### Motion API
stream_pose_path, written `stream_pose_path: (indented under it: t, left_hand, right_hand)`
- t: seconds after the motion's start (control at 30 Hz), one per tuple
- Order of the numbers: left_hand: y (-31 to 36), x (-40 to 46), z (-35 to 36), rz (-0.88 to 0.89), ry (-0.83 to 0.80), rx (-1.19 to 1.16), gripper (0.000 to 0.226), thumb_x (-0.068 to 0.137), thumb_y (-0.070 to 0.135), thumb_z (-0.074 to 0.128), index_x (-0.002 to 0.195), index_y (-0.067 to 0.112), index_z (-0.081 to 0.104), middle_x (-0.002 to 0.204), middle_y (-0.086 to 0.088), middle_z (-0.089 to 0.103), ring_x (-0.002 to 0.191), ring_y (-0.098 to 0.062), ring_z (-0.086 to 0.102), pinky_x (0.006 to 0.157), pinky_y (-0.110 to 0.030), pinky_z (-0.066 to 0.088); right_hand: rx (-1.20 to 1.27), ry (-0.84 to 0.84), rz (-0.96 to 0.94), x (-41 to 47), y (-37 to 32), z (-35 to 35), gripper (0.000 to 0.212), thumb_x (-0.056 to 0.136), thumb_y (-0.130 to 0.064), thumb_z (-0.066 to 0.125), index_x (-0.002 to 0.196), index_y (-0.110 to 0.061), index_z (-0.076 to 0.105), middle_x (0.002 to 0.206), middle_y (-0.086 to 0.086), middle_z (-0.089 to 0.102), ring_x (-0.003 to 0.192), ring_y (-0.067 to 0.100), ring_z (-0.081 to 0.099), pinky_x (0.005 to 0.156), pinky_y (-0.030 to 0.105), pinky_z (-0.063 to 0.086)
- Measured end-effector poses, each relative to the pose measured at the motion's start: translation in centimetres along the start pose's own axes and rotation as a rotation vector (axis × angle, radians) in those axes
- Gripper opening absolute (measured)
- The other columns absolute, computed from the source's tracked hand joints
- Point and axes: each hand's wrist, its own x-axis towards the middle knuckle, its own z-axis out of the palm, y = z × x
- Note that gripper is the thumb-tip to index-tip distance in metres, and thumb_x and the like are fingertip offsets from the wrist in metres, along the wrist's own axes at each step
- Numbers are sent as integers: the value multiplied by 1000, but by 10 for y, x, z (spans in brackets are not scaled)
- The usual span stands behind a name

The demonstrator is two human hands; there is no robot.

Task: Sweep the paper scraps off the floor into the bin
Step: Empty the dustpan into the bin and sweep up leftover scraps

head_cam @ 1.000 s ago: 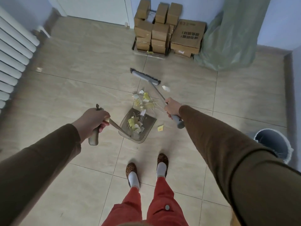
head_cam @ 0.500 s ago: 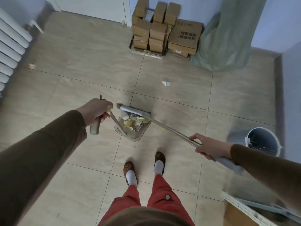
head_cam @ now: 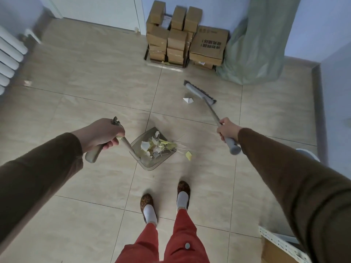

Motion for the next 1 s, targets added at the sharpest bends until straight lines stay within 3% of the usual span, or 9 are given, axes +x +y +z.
stream_pose_path:
  t: [0.1, 0.23, 0.43, 0.7, 0.83, 1.0]
  left_hand:
    - [-1, 10, -6, -19, 8, 0, 29, 85, 13, 60, 109, -3, 63, 81, -17, 65, 54, -20, 44, 50, -26, 38]
    - [-1, 14, -9, -44, -11, 6, 30, 85, 12, 59, 111, -4, 62, 80, -17, 65, 52, -19, 43, 48, -25, 38]
    - [0, 2, -4, -41, -30, 12, 26, 86, 6, 54, 108, -7, 60, 80, -18, 61, 51, -16, 41, 45, -23, 36]
    - [-24, -12, -6, 0, -58, 89, 11, 87, 5, 53, 96, 0, 57, 73, -16, 53, 49, -18, 40, 46, -24, 35]
    - [-36, -22, -9, 87, -98, 176, 9, 86, 4, 53, 95, 5, 56, 71, -15, 52, 48, -18, 38, 38, -22, 32]
    - [-29, -34, 7, 146, -127, 270, 9, 86, 4, 53, 94, 6, 58, 76, -17, 55, 49, -19, 41, 41, -22, 33]
  right_hand:
    - [-91, -32, 27, 22, -8, 24, 48, 96, -4, 44, 141, -9, 30, 84, 15, 52, 55, 19, 48, 47, 28, 42]
    - [-97, -185, 123, -36, 30, 74, 42, 96, -7, 43, 134, -21, 31, 94, 16, 51, 55, 16, 46, 44, 26, 44]
    - [-38, -347, 122, -157, 86, 85, 46, 91, -10, 49, 131, -32, 40, 73, 7, 53, 46, 12, 46, 42, 23, 40]
    - [65, -190, 97, -256, 148, 73, 42, 93, -11, 54, 119, -43, 46, 58, 3, 55, 43, 12, 47, 43, 25, 41]
    - [234, -102, 156, -253, 149, 92, 43, 92, -8, 51, 126, -33, 42, 69, 7, 54, 43, 13, 47, 41, 23, 41]
    - [473, -8, 236, -212, 115, 170, 34, 96, -6, 42, 128, -15, 33, 85, 13, 51, 54, 16, 47, 40, 23, 42]
